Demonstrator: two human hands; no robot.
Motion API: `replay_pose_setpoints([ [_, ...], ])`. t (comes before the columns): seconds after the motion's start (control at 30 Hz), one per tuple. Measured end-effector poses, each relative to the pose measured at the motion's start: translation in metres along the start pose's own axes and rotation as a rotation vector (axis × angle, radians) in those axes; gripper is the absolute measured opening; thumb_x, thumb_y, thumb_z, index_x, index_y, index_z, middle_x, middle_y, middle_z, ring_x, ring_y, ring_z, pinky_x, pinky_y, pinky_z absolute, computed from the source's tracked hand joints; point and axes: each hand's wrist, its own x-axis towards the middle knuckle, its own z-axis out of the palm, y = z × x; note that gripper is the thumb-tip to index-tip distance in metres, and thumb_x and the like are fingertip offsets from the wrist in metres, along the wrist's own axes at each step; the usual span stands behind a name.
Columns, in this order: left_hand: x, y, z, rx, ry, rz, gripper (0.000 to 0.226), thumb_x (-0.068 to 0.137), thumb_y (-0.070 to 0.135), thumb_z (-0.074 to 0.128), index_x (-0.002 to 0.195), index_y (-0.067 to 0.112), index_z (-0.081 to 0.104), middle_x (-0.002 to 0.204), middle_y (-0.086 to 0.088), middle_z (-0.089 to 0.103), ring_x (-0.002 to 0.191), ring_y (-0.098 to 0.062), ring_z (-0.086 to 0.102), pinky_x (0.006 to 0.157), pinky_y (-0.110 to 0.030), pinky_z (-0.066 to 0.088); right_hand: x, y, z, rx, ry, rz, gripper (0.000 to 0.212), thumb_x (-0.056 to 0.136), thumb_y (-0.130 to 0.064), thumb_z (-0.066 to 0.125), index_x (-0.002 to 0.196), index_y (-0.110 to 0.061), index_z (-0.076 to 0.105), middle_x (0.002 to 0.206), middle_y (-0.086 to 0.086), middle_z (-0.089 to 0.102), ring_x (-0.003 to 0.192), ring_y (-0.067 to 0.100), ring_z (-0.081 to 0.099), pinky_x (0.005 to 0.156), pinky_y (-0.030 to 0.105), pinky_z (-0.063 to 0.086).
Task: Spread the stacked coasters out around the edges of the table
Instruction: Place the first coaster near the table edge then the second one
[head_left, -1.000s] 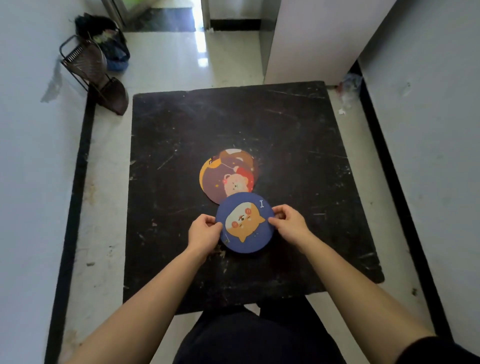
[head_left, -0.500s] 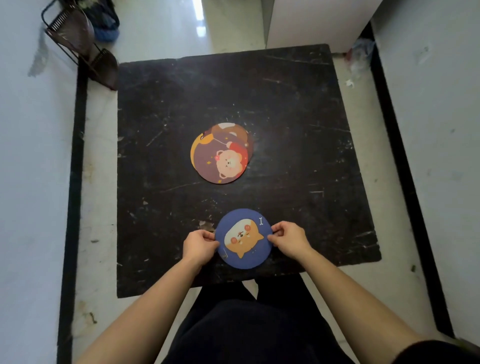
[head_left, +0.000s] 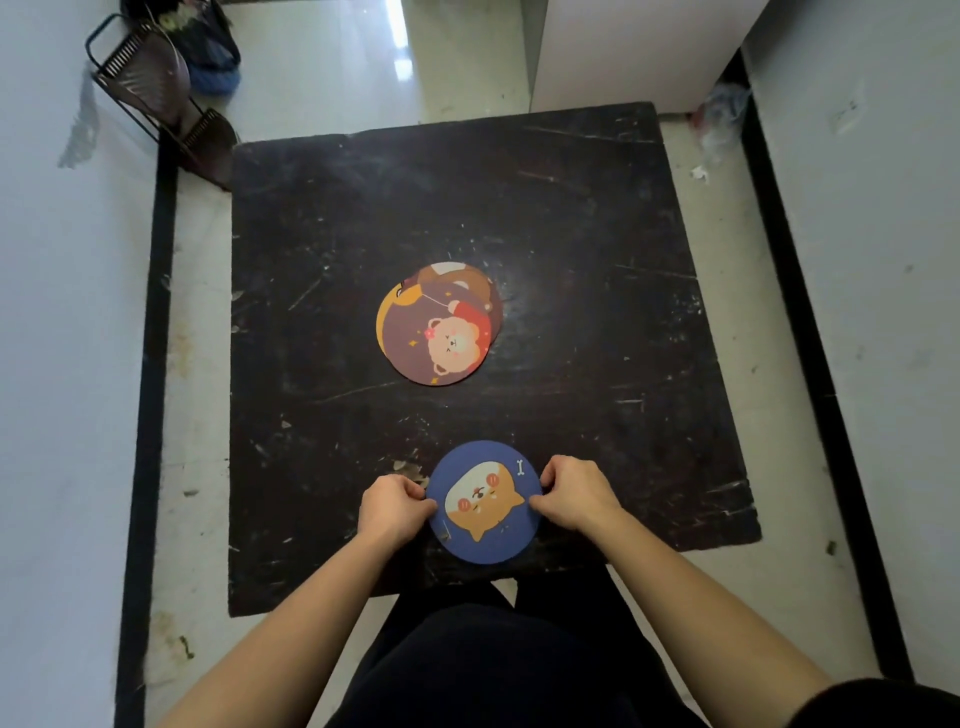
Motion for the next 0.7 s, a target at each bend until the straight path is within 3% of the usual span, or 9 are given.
replay_pose_setpoints([
  [0.07, 0.008, 0.006, -0.009, -0.021, 0.043, 0.027, 0.017, 0.079, 0.030, 0.075, 0.087, 0.017, 0.068, 0.085, 0.000, 0.071, 0.083, -0.016, 0.066, 0.081, -0.041, 0.056, 0.005, -0.010, -0.010, -0.036, 0.013, -0.004, 0.042, 0.075, -0.040, 0.072, 0.108, -0.022, 0.054, 0.104, 0.001, 0.063, 0.090, 0.021, 0.062, 0.065, 0.034, 0.050],
  [0.17, 0.025, 0.023, -0.030, -0.110, 0.187, 0.084, 0.044, 0.086, 0.034, 0.068, 0.123, 0.013, 0.059, 0.114, -0.005, 0.068, 0.104, -0.022, 0.063, 0.092, -0.042, 0.052, 0.018, -0.030, -0.027, -0.003, 0.177, -0.121, 0.063, 0.083, -0.040, 0.067, 0.138, -0.024, 0.041, 0.131, 0.005, 0.050, 0.112, 0.027, 0.059, 0.080, 0.039, 0.050],
  [0.27, 0.042, 0.046, -0.052, -0.210, 0.244, 0.155, 0.062, 0.088, 0.033, 0.065, 0.143, 0.013, 0.042, 0.141, -0.009, 0.052, 0.121, -0.024, 0.055, 0.100, -0.042, 0.045, 0.035, -0.057, -0.042, 0.116, 0.261, -0.246, 0.074, 0.088, -0.031, 0.064, 0.151, -0.025, 0.025, 0.147, 0.006, 0.037, 0.122, 0.028, 0.054, 0.089, 0.042, 0.050],
  [0.37, 0.058, 0.068, -0.066, -0.321, 0.218, 0.182, 0.067, 0.090, 0.026, 0.065, 0.148, 0.013, 0.033, 0.151, -0.008, 0.042, 0.130, -0.023, 0.048, 0.104, -0.042, 0.042, 0.056, -0.086, -0.053, 0.212, 0.262, -0.277, 0.079, 0.089, -0.028, 0.064, 0.154, -0.024, 0.020, 0.152, 0.005, 0.035, 0.128, 0.024, 0.051, 0.100, 0.045, 0.048],
  [0.47, 0.068, 0.085, -0.072, -0.506, 0.157, 0.148, 0.063, 0.091, 0.020, 0.064, 0.147, 0.010, 0.035, 0.148, -0.010, 0.046, 0.125, -0.024, 0.051, 0.103, -0.043, 0.046, 0.073, -0.112, -0.057, 0.400, 0.198, -0.226, 0.082, 0.087, -0.029, 0.069, 0.154, -0.019, 0.023, 0.149, 0.007, 0.041, 0.123, 0.022, 0.054, 0.101, 0.041, 0.046],
  [0.53, 0.071, 0.092, -0.075, -0.607, 0.115, 0.122, 0.058, 0.092, 0.017, 0.062, 0.144, 0.010, 0.039, 0.142, -0.009, 0.051, 0.108, -0.019, 0.056, 0.090, -0.037, 0.051, 0.082, -0.124, -0.056, 0.507, 0.173, -0.150, 0.083, 0.085, -0.028, 0.071, 0.154, -0.015, 0.025, 0.144, 0.008, 0.047, 0.121, 0.023, 0.055, 0.104, 0.042, 0.046],
  [0.6, 0.076, 0.093, -0.075, -0.633, 0.103, 0.104, 0.057, 0.092, 0.016, 0.062, 0.144, 0.010, 0.040, 0.138, -0.008, 0.054, 0.097, -0.013, 0.056, 0.080, -0.031, 0.050, 0.088, -0.131, -0.052, 0.551, 0.200, -0.095, 0.079, 0.085, -0.030, 0.070, 0.151, -0.014, 0.030, 0.129, 0.004, 0.060, 0.121, 0.023, 0.055, 0.104, 0.044, 0.044],
  [0.7, 0.080, 0.089, -0.078, -0.660, 0.085, 0.070, 0.062, 0.092, 0.016, 0.063, 0.147, 0.010, 0.035, 0.140, -0.009, 0.052, 0.103, -0.016, 0.055, 0.082, -0.032, 0.051, 0.087, -0.135, -0.051, 0.645, 0.252, -0.048, 0.059, 0.086, -0.032, 0.070, 0.139, -0.018, 0.048, 0.096, -0.007, 0.067, 0.108, 0.020, 0.061, 0.099, 0.044, 0.048],
])
